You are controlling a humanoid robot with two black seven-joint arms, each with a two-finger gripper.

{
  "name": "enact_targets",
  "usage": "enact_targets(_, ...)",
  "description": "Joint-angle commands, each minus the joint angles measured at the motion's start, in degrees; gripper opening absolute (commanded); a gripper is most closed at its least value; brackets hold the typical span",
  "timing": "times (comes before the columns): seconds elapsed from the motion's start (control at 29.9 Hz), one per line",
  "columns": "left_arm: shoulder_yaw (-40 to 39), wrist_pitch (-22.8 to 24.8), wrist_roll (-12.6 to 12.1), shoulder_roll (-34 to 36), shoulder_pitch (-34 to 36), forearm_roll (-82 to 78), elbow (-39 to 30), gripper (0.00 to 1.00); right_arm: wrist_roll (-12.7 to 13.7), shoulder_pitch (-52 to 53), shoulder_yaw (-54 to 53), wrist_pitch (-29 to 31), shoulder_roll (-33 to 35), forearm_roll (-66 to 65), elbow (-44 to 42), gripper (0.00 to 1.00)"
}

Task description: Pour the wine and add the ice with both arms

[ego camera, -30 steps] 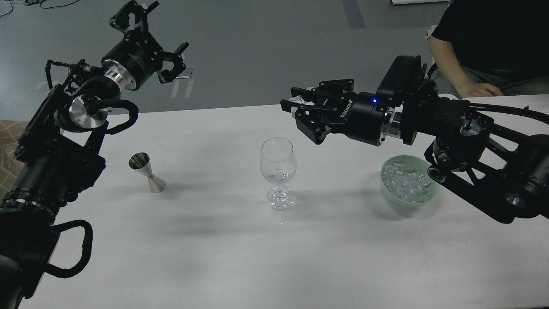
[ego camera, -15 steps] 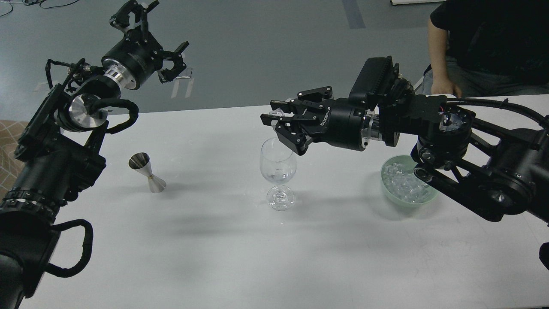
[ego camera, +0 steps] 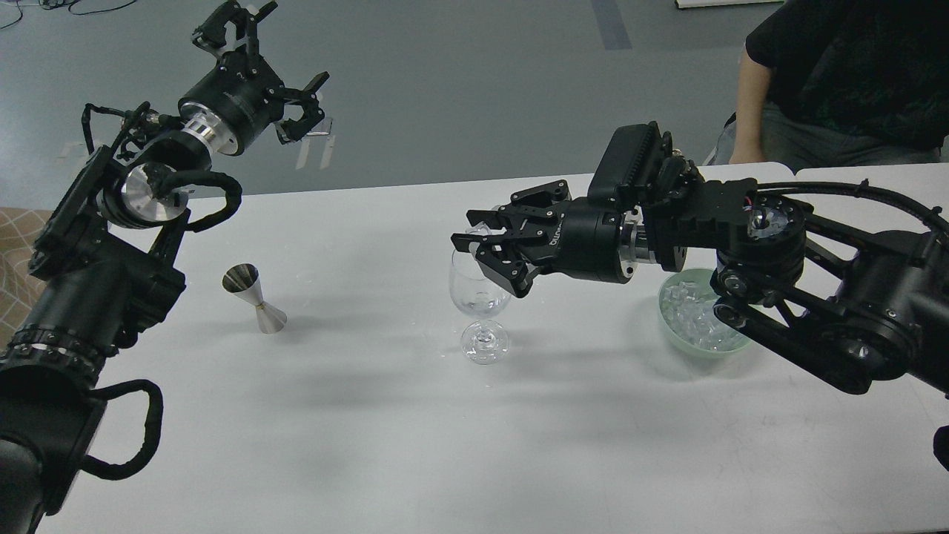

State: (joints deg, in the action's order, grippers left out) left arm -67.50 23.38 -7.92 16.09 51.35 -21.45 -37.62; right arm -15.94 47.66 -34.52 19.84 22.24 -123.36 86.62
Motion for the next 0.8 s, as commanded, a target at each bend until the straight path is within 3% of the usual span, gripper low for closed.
enact_targets(0.0, 0.00, 0.00, 0.01, 0.08, -0.02, 0.09, 0.00, 0.98, 0.12, 0.06, 0.24, 0.02, -0.01, 0.05, -0.31, 0.17)
enact_targets(0.4, -0.09, 0.00, 0.01, 0.08, -0.11, 0.35, 0.00, 0.98, -0.05, 0.06, 0.24, 0.02, -0.09, 0.58, -0.66, 0.27)
enact_targets(0.47, -0.09, 0.00, 0.01, 0.08, -0.11, 0.35, 0.00, 0.98, -0.05, 0.06, 0.24, 0.02, -0.09, 0.58, -0.66, 0.33)
enact_targets(0.53, -0.09, 0.00, 0.01, 0.17, -0.11, 0.35, 0.00, 0.98, 0.03, 0.06, 0.15, 0.02, -0.09, 0.49, -0.66, 0.46)
enact_targets(0.77, -0.09, 0.00, 0.01, 0.17, -0.02, 0.35, 0.00, 0.98, 0.03, 0.15, 0.07, 0.02, -0.27, 0.49, -0.57, 0.58)
